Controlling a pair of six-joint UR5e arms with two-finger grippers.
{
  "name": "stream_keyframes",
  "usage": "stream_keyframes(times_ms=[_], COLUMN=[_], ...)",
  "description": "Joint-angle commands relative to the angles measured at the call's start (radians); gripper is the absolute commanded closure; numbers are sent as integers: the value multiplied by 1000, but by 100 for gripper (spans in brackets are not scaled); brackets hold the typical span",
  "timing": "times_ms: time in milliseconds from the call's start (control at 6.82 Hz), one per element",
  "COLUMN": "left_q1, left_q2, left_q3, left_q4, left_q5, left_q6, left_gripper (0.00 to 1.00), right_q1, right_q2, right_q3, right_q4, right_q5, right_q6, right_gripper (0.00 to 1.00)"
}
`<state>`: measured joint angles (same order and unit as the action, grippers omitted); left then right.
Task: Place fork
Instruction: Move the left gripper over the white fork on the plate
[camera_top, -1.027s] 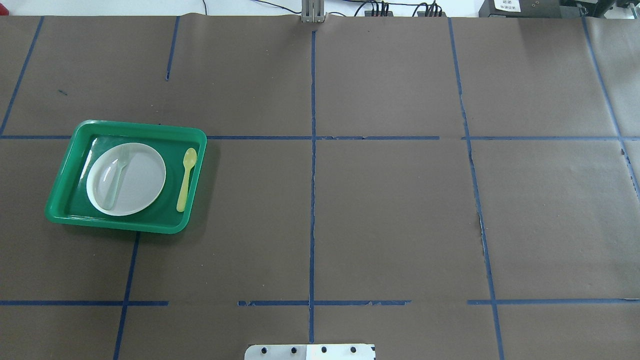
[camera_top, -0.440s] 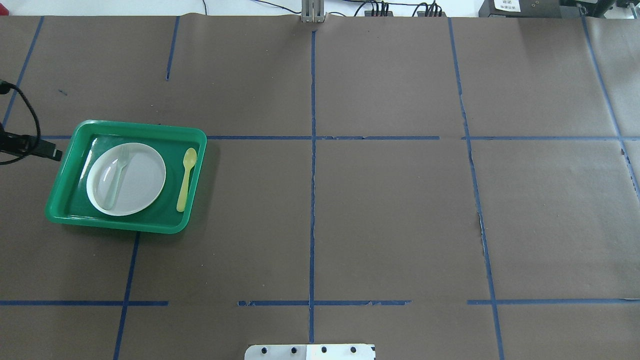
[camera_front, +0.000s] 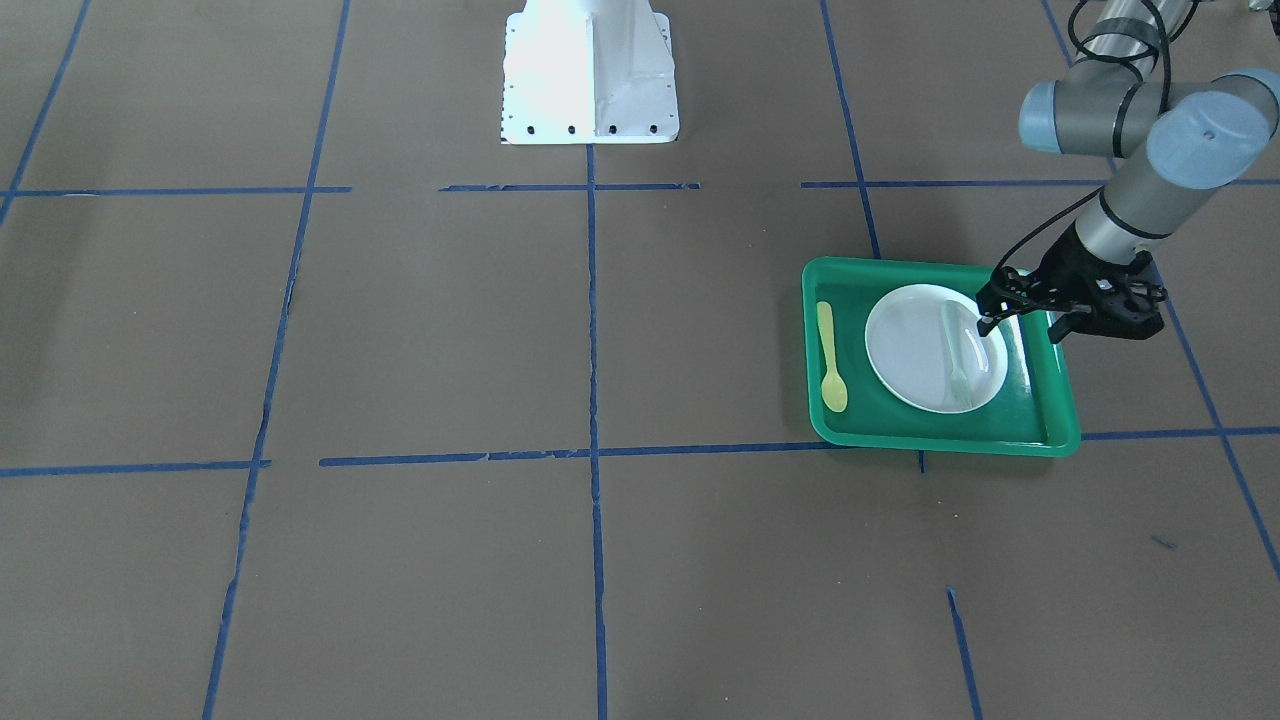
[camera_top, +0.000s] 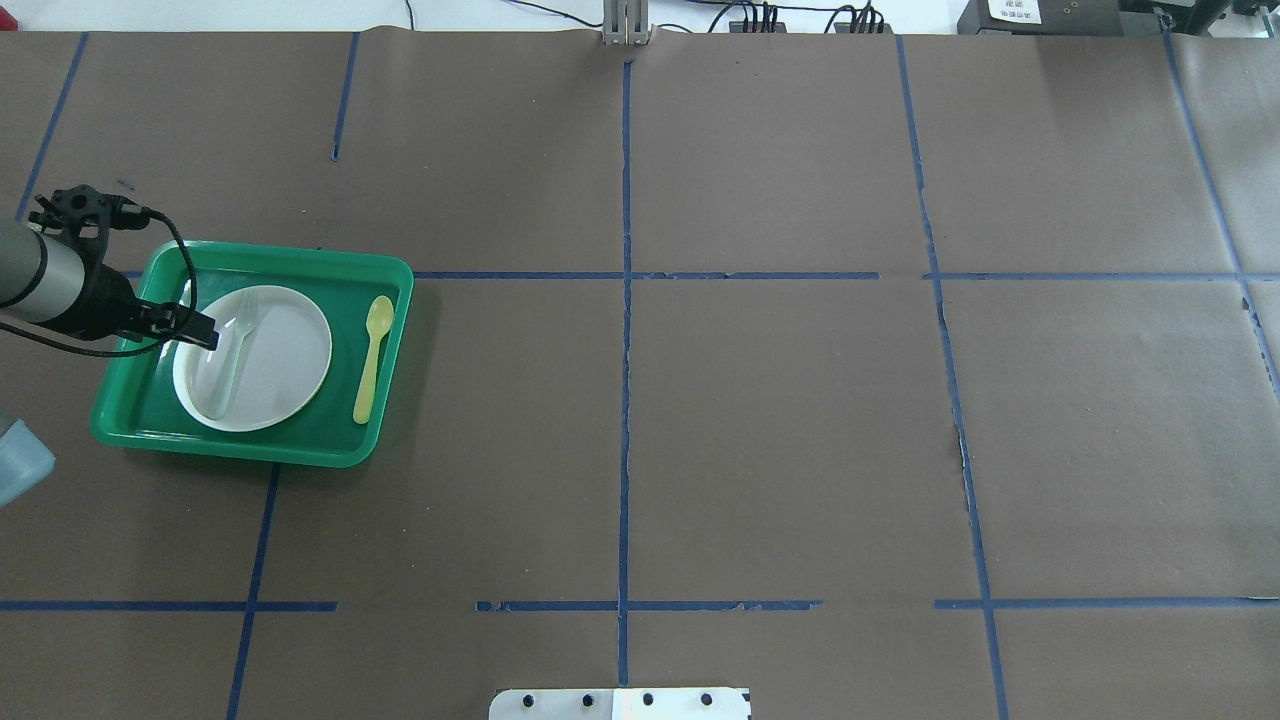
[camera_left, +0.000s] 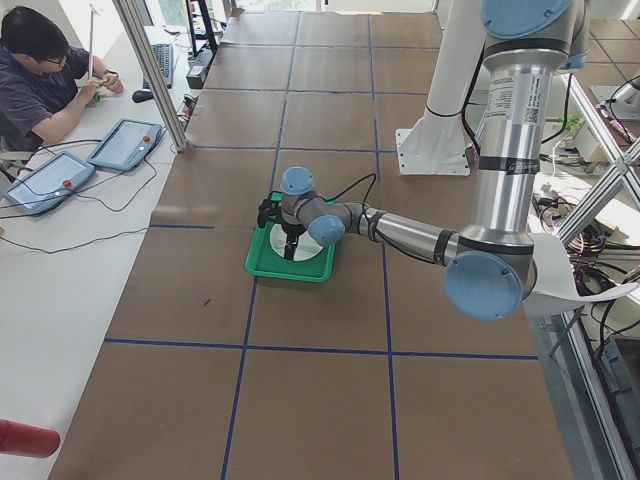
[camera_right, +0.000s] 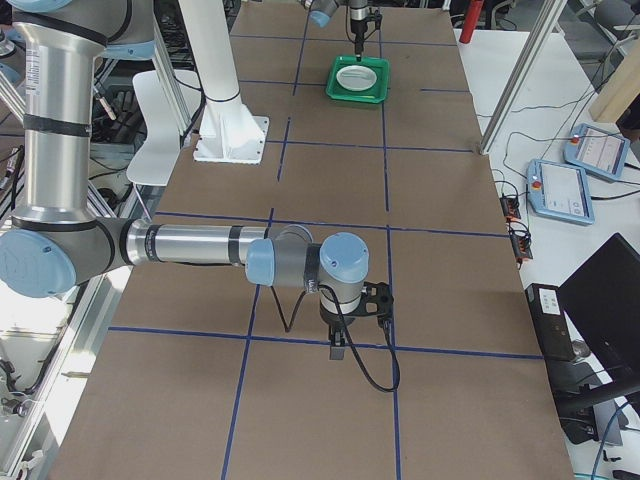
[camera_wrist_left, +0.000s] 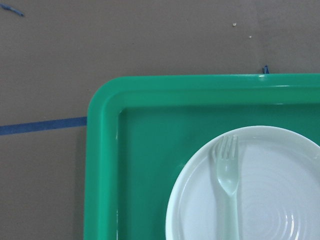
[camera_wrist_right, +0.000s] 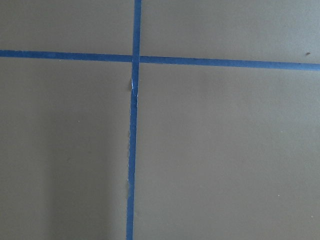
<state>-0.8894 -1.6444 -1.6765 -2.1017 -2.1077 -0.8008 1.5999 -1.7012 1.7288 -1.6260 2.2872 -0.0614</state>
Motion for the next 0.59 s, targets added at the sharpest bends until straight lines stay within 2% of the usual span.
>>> stream_keyframes(times_ms=[0, 293, 440], left_q1=[40, 47, 49], left_q2=[-29, -49, -49], left_q3=[24, 56, 55], left_q4=[-3, -1, 0], left_q5=[0, -5, -6], left_q6=[-20, -20, -20], left_gripper=[15, 20, 29], right_q1=[0, 0, 0], right_q2=[0, 0, 0], right_q3=[0, 0, 0], right_q4=[0, 0, 0], right_q5=[0, 0, 0], right_q6=[0, 0, 0], right_gripper=[0, 0, 0])
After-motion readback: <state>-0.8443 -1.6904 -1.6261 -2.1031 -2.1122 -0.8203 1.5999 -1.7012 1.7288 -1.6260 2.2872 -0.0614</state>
